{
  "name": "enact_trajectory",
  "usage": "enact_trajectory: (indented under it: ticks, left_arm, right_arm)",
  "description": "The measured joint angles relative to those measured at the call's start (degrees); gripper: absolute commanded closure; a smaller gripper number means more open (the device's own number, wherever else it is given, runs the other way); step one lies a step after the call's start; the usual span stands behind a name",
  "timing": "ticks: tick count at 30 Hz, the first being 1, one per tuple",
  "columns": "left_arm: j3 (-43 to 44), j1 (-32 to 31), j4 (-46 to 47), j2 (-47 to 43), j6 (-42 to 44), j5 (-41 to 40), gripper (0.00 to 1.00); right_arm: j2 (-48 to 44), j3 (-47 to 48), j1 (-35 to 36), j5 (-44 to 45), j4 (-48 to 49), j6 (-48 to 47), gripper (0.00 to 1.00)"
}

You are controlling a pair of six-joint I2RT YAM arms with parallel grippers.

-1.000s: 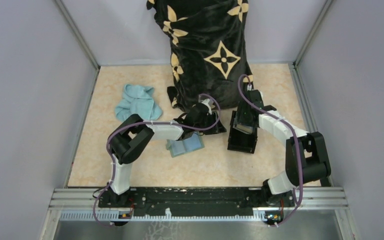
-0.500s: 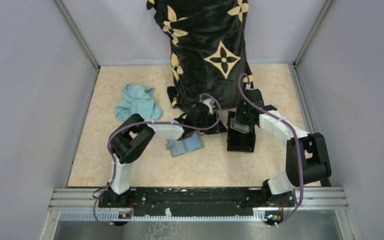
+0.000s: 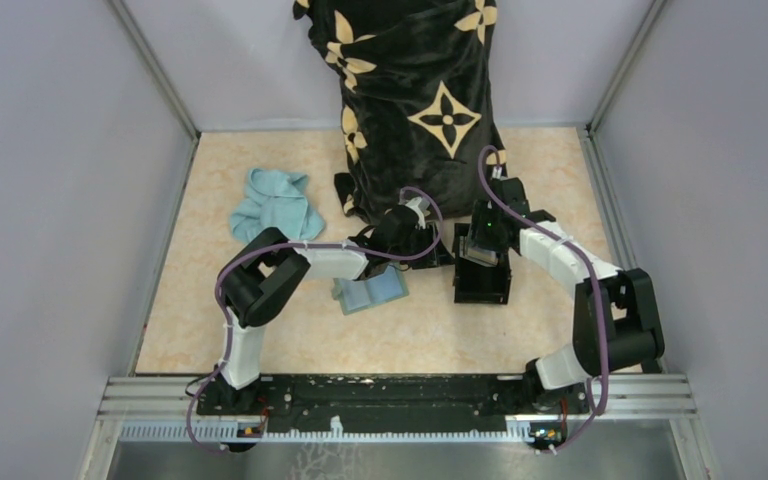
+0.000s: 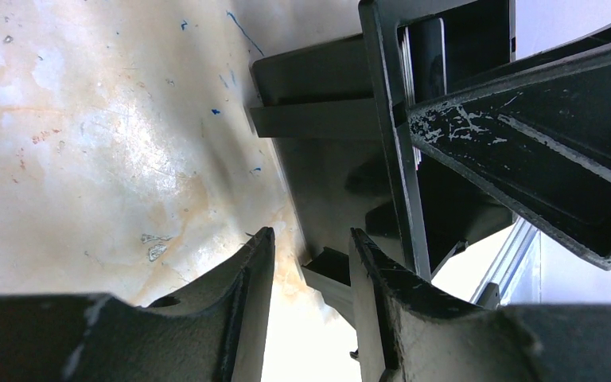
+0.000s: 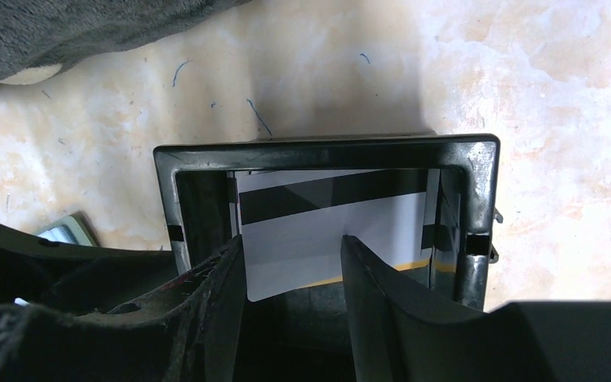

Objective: Put the credit cards into the card holder
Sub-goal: Pick up the credit card from the storage box.

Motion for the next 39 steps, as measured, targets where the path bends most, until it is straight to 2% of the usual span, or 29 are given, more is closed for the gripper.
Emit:
enact_trajectory:
  ticks: [11,21,26,28,39]
  left_arm:
    - [0.0,0.0,0.0,0.0,0.0,0.0,0.54]
    - [0.0,0.0,0.4,0.0,0.0,0.0,0.54]
    - [-0.6,0.0,0.4,-0.3,0.1,-0.1,0.51]
    - [-1.2,0.0,0.3,-0.9,0.2,-0.5,0.5]
    - [-5.5,0.0,-1.9,-9.2,2.7,-5.0,0.47]
  right_arm:
    - [-2.0,0.0,0.0,0.6,-1.0,0.0,0.66]
    - [-4.3,1.2,0.0,5.6,-4.6,-1.7,0.78]
    - [-5.9,2.6,0.0,9.4,-7.1,-3.1,0.95]
    - [-6.3,2.8,0.0,10.8,-7.7,-3.7,0.98]
    - [-9.9,4.3,1.6,17.6,-12.7,-5.7,1.0]
